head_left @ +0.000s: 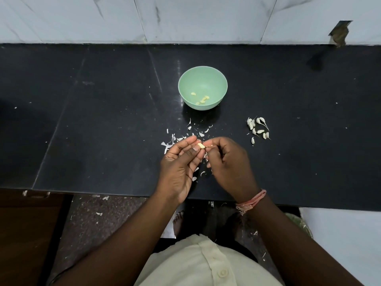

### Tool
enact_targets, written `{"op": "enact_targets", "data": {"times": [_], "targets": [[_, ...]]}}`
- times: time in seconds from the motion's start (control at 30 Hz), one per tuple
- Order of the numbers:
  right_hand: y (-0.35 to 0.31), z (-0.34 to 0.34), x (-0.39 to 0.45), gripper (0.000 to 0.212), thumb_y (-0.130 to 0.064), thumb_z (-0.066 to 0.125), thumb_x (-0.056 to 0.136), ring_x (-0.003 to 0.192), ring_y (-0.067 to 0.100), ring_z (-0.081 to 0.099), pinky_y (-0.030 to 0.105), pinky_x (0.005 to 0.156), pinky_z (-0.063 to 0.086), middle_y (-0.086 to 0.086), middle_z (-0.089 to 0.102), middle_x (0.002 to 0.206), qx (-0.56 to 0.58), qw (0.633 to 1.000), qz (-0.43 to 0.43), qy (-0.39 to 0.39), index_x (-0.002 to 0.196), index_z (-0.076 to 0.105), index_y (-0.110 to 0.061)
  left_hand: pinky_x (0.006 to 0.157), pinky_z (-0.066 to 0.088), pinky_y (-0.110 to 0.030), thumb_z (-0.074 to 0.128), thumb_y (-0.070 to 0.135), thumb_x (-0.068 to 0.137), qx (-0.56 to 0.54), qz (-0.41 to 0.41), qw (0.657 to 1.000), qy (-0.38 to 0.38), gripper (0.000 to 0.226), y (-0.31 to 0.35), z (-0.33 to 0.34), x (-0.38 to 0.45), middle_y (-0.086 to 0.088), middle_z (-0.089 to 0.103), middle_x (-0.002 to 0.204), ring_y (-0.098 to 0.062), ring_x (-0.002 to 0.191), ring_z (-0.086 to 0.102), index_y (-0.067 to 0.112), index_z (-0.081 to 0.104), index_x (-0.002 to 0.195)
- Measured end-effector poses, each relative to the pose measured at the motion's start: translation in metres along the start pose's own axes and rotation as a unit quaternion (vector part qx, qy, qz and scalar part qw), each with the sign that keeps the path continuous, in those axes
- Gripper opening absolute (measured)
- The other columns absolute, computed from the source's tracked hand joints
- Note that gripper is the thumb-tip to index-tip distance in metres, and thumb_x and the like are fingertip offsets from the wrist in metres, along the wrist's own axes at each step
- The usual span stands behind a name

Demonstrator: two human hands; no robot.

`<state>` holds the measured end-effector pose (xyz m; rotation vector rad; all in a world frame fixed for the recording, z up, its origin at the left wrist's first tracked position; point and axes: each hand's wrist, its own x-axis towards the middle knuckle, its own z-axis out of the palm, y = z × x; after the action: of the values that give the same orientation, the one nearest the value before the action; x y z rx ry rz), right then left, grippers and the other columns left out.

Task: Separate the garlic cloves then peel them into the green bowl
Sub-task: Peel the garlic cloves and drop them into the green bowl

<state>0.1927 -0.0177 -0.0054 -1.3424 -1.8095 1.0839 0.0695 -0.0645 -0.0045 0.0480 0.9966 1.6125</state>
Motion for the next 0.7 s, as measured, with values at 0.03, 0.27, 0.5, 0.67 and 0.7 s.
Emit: {"op": "enact_targets", "data": {"times": [0.03,0.27,0.5,0.67,0.7], "targets": [[-0.0004,-0.0001,0.0002,0.023,-0.014,0.05,0.092,0.075,0.011,0.069,0.031,0.072,0.057,-0.007,0.072,0.09,0.023,1.0,0.012,0.0,0.1,0.072,-0.016,0.084,0.06,-0.026,0.066,-0.006,0.082,-0.002,0.0,1.0,-0.002,0.027,0.0004,0.0003,0.0003,-0.012,0.074,0.101,-0.021,0.096,0.073,0.001,0.07,0.108],[-0.0023,-0.0035,0.0012,0.007,-0.019,0.072,0.089,0.07,0.005,0.066,0.023,0.068,0.055,-0.01,0.07,0.084,-0.007,0.999,-0.041,0.011,0.095,0.075,-0.017,0.08,0.059,-0.023,0.068,-0.004,0.077,0.001,0.008,1.0,-0.002,0.032,0.0009,0.0035,-0.0004,-0.014,0.073,0.1,-0.019,0.093,0.073,0.0,0.068,0.109],[-0.0056,-0.0084,0.0044,0.002,-0.015,0.074,0.087,0.067,0.006,0.058,0.015,0.065,0.047,-0.007,0.064,0.08,-0.101,0.986,-0.128,0.018,0.085,0.073,-0.015,0.08,0.058,-0.022,0.07,-0.002,0.078,0.023,0.027,0.999,0.0,0.031,0.002,0.0023,-0.002,-0.013,0.073,0.1,-0.019,0.096,0.072,0.0,0.069,0.109],[-0.0026,-0.0097,0.007,0.006,-0.012,0.078,0.085,0.07,0.005,0.055,0.007,0.07,0.039,-0.006,0.064,0.08,-0.12,0.981,-0.151,0.011,0.085,0.072,-0.014,0.078,0.058,-0.022,0.066,-0.008,0.085,0.043,0.043,0.998,0.008,0.022,0.0024,0.0025,-0.0024,-0.01,0.073,0.094,-0.018,0.093,0.072,0.002,0.07,0.104],[-0.0019,-0.0092,0.0068,0.006,-0.012,0.078,0.086,0.071,0.004,0.054,0.006,0.07,0.038,-0.006,0.063,0.081,-0.12,0.981,-0.153,0.012,0.085,0.072,-0.013,0.078,0.058,-0.022,0.067,-0.008,0.085,0.045,0.045,0.998,0.01,0.021,0.0022,0.003,-0.0028,-0.01,0.073,0.094,-0.017,0.091,0.072,0.002,0.07,0.103]]}}
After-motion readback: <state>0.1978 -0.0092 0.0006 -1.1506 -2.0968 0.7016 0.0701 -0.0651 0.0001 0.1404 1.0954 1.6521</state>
